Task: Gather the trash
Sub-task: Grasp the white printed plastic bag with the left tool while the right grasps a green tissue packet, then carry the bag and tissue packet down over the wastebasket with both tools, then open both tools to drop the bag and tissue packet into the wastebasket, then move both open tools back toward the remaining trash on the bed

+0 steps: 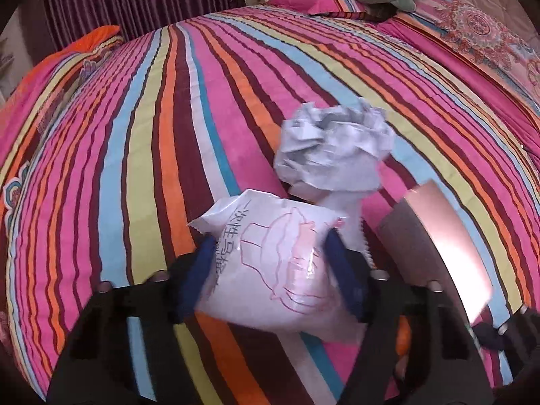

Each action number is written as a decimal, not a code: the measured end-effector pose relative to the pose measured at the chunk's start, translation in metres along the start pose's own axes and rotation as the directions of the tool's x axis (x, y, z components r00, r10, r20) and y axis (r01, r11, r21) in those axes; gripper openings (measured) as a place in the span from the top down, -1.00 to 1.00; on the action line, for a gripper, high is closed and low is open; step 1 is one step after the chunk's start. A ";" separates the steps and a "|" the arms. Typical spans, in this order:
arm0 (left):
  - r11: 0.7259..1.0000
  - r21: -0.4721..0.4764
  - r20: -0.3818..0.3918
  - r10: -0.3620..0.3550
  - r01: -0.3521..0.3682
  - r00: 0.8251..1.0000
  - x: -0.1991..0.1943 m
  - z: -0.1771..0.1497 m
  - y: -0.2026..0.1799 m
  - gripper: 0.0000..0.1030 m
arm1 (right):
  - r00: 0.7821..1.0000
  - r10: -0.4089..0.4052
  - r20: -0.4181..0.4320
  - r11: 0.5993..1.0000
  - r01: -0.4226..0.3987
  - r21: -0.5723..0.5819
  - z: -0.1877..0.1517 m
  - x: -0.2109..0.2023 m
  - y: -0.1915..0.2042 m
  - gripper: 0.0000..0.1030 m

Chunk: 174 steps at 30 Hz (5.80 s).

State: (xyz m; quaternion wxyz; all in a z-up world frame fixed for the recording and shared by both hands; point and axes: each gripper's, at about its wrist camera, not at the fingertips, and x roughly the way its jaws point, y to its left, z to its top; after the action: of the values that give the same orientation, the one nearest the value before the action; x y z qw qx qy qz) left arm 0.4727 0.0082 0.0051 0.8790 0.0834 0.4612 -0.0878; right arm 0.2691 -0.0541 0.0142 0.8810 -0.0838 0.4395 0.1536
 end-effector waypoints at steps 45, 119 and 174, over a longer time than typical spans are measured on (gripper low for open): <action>0.996 -0.069 0.072 0.062 -0.057 0.995 -0.225 -0.237 -0.050 0.04 | 0.997 -0.010 0.070 0.965 -0.009 0.263 -0.131 -0.152 -0.008 0.08; 0.994 -0.043 -0.674 -0.100 0.097 0.732 -0.106 -0.458 -0.149 -0.60 | 0.728 0.438 -0.528 0.768 0.003 0.641 -0.313 -0.026 0.042 -0.62; 0.963 -0.269 -0.118 -0.052 0.018 0.992 -0.212 -0.325 -0.046 -0.60 | 0.993 -0.062 0.104 0.958 0.030 0.286 -0.157 -0.153 0.011 -0.63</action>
State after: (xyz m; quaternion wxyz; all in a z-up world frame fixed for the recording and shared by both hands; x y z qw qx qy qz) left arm 0.0853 0.0534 -0.0053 0.8501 -0.0389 0.5240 -0.0351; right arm 0.0613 -0.1183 0.0421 0.9105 0.0420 0.4049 0.0727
